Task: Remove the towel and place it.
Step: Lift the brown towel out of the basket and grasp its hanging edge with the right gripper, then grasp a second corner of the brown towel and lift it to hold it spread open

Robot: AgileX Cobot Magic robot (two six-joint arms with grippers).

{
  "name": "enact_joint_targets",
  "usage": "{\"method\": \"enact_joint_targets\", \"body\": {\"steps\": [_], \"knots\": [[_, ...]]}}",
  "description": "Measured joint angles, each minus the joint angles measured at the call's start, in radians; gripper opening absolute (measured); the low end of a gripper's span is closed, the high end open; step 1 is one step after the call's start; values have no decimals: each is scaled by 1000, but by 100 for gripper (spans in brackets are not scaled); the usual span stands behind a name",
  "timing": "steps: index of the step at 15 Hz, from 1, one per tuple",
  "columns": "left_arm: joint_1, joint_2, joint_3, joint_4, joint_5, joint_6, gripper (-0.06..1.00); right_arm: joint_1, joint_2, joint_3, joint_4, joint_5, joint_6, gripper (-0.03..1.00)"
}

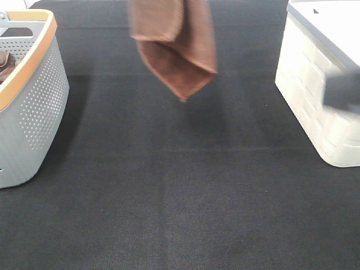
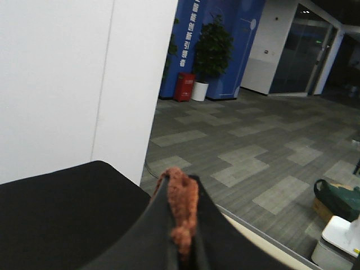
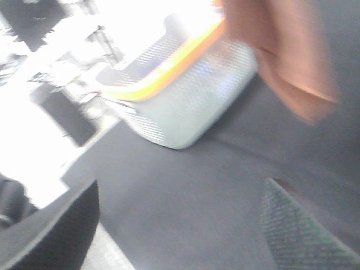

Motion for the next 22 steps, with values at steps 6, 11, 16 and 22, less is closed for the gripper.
{"method": "enact_joint_targets", "body": {"steps": [6,11,16,22], "knots": [[-136,96,0,112,0,0,0,154,234,-222,-251,-103,-77,69],[-141,110,0,130,-7,-3,0,548,438,-244,-692,-503,228,68],[-141,110,0,130,-14,-3,0,655,628,-244,-731,-747,331,68],[-141,110,0,130,-15,-3,0,655,786,-244,-690,-907,351,68]]}}
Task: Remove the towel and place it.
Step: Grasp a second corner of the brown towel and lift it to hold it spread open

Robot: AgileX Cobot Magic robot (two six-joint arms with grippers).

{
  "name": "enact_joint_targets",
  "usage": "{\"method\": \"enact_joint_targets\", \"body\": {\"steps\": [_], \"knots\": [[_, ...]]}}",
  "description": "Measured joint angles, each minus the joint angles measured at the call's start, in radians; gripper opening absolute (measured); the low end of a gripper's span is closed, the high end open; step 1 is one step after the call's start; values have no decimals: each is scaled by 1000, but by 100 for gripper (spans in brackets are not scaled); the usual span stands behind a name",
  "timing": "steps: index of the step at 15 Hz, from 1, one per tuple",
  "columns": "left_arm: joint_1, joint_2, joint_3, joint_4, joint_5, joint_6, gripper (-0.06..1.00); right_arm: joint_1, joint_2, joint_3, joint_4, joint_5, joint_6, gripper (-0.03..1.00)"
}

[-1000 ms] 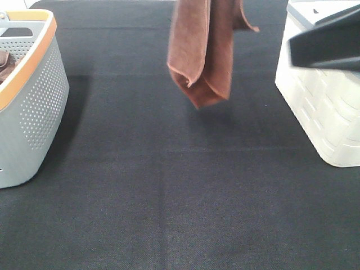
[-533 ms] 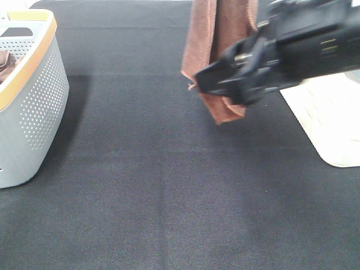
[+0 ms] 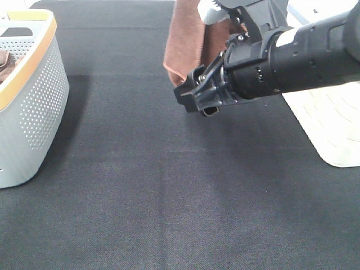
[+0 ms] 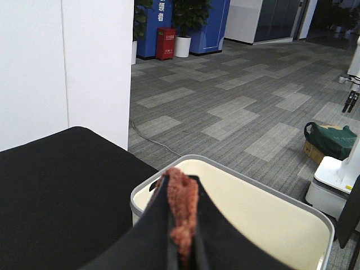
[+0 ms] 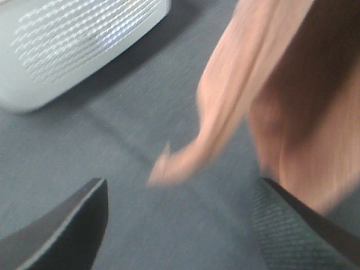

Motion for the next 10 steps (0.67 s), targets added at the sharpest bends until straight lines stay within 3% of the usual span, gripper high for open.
{"method": "enact_joint_targets", "body": {"steps": [7,10], "knots": [[0,0,0,-2,3,0,0,0,3,0,51,-100,2,66],[-25,0,0,-3,4,0,0,0,12,-6,51,-142,25,25]]}}
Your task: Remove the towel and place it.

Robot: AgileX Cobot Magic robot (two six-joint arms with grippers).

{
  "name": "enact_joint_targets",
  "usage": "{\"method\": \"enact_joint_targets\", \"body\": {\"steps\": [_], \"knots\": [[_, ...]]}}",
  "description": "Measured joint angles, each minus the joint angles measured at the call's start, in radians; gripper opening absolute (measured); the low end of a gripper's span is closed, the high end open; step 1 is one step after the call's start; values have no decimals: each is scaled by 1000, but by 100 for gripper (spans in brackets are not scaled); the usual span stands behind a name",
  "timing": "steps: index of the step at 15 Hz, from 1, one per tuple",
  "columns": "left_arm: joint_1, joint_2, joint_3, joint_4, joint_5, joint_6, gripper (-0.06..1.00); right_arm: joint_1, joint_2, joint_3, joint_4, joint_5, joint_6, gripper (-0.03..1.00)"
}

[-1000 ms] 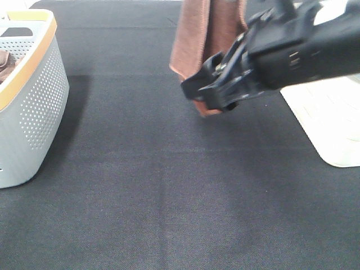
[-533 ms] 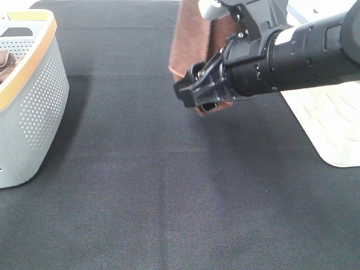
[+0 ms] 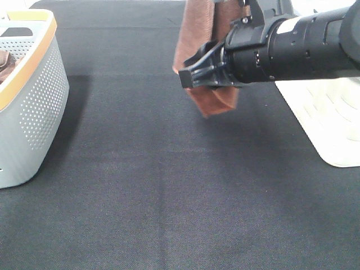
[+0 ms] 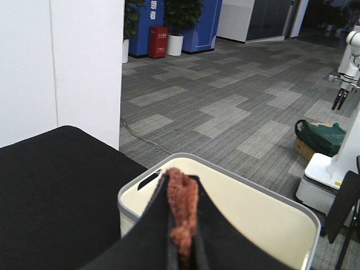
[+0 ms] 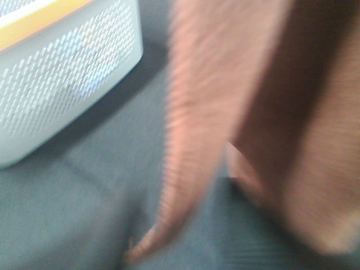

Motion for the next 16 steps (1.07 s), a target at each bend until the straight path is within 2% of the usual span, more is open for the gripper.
{"method": "enact_joint_targets", "body": {"steps": [2,3,6,8,10,11,13,14,15,16], "knots": [[-14,0,0,3,0,0,0,0,16,-21,0,22,23,3],[-14,0,0,13,0,0,0,0,17,-29,1,46,28,0],[-9,0,0,124,1,-3,0,0,17,-34,-17,162,28,0],[41,1,0,233,66,-110,0,0,17,-67,-104,383,35,0],[107,5,1,297,159,-223,0,0,17,-112,-198,552,110,0],[107,5,1,297,159,-223,0,0,17,-112,-198,552,110,0],[173,10,1,357,303,-299,0,0,17,-179,-340,722,249,0],[200,10,1,375,358,-308,0,0,13,-216,-445,791,336,0],[231,10,1,396,419,-312,0,0,-2,-268,-613,847,468,0],[252,10,1,404,452,-312,0,0,-14,-305,-731,856,552,0]]}}
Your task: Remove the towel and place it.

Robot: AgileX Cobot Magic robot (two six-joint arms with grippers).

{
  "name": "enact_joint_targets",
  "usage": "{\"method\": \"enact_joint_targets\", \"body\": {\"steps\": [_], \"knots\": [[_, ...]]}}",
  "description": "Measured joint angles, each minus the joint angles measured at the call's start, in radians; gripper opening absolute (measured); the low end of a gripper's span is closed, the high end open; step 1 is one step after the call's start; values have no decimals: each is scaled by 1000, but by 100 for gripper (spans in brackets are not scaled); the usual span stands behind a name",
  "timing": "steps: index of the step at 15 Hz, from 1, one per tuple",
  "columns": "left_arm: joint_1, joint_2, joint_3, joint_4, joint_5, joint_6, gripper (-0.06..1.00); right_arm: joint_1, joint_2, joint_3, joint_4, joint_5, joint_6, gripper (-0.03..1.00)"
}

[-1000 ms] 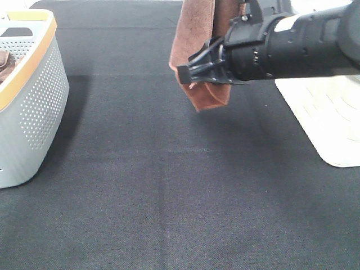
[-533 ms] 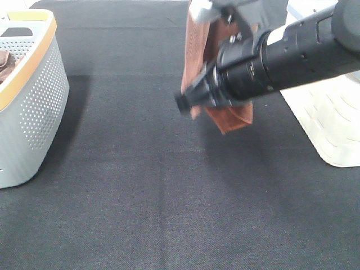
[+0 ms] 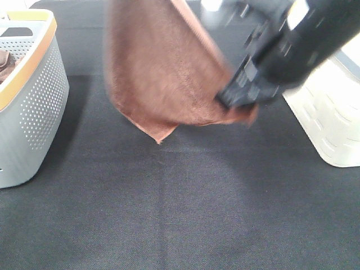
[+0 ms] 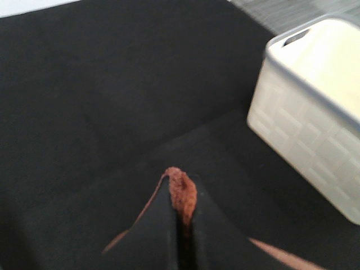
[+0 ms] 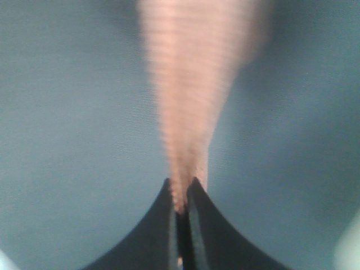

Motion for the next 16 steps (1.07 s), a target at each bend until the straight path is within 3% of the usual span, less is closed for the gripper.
{"method": "enact_joint_targets", "body": {"steps": [3,6,8,11,13,14,16], "knots": [[51,4,0,26,37,-3,0,-12,11,-91,-277,-54,168,0],[97,59,-1,35,-29,-3,0,-108,98,-193,-359,-180,245,0],[100,112,-1,58,-193,-3,0,-188,152,-258,-363,-304,258,0],[100,194,-1,141,-574,-3,0,-304,250,-315,-376,-609,258,0],[100,251,-1,159,-707,-3,0,-355,300,-316,-390,-736,258,0],[98,277,-1,159,-694,-3,0,-364,323,-316,-394,-724,258,0],[91,320,-1,135,-501,-7,0,-364,357,-316,-388,-601,257,0]]}}
